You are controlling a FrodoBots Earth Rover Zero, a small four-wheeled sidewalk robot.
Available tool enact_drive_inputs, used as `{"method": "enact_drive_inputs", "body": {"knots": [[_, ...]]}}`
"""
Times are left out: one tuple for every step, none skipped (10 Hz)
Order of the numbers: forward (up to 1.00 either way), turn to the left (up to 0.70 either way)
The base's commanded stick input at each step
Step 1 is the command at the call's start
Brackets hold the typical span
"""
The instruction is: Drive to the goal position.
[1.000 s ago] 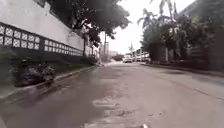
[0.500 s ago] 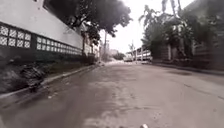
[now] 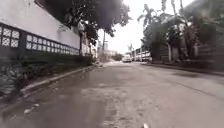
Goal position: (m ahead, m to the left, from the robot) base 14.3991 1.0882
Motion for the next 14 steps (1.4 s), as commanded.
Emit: {"method": "enact_drive_inputs", "body": {"knots": [[1.00, 0.00], [1.00, -0.05], [1.00, -0.26], [1.00, -0.23], [1.00, -0.03], [1.00, 0.00], [1.00, 0.00], [1.00, 0.00], [1.00, 0.00], [1.00, 0.00], [1.00, 0.00], [1.00, 0.00], [1.00, 0.00], [1.00, 0.00]]}}
